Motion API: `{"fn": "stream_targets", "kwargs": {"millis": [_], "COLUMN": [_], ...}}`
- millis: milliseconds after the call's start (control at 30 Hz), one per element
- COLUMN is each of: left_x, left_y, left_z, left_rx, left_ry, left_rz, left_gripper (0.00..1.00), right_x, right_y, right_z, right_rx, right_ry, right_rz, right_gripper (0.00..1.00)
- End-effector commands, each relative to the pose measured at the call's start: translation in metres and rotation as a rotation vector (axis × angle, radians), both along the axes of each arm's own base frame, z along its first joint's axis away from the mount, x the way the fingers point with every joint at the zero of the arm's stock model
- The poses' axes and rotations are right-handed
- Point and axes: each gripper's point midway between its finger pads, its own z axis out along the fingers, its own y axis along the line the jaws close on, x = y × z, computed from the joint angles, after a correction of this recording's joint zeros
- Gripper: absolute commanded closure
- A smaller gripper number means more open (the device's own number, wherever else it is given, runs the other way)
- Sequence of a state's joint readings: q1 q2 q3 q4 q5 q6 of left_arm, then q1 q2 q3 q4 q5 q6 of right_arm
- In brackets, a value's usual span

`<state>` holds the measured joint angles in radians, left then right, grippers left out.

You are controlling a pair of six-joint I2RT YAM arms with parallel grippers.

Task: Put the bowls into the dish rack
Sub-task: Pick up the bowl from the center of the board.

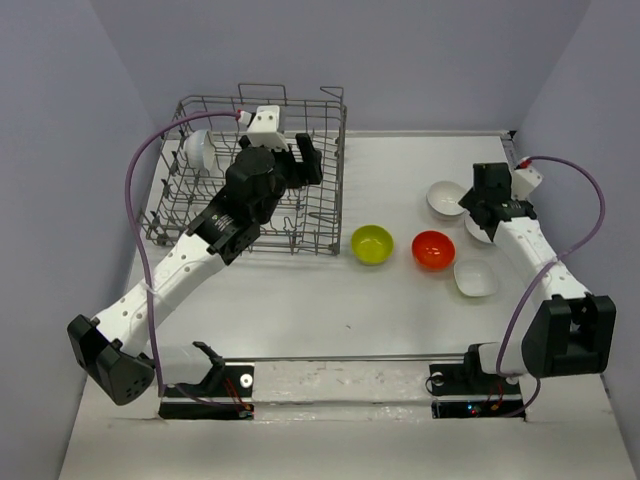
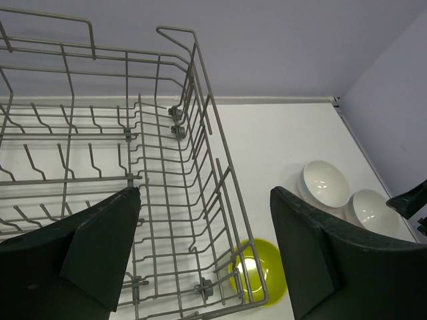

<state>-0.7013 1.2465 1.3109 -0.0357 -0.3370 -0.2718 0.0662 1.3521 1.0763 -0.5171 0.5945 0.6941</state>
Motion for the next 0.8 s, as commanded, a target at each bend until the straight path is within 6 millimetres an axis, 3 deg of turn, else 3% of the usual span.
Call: {"fn": "stream_targets", "kwargs": {"millis": [0,300,633,767], "left_x": [-0.009,-0.009,-0.009,-0.009], "left_y": [0.003,0.002,0.002,0.004], "left_z": [0.034,0.033,0.03,0.027], "left_rx": [-0.078,-0.064,-0.055,-0.046], "left_ry": [-0.096,-0.104,-0.104,-0.101], "left_rz": [-0.01,-0.02,-0.019,-0.013], "left_gripper": [0.11,0.11,0.11,0.11], "right_x": [-0.019,-0.039,-0.029,-0.024], "right_y": [-0.019,-0.051,-0.061,-0.063], "right_z": [-0.013,-0.054,-0.08,-0.086], "right_rx": [0.011,0.053,0.105,0.125], "right_ry": [0.025,0.113,0.134,0.121], "right_rz": [-0.095,-0.202,-0.236,-0.244], "right_gripper": [0.19,0.19,0.19,0.25]}}
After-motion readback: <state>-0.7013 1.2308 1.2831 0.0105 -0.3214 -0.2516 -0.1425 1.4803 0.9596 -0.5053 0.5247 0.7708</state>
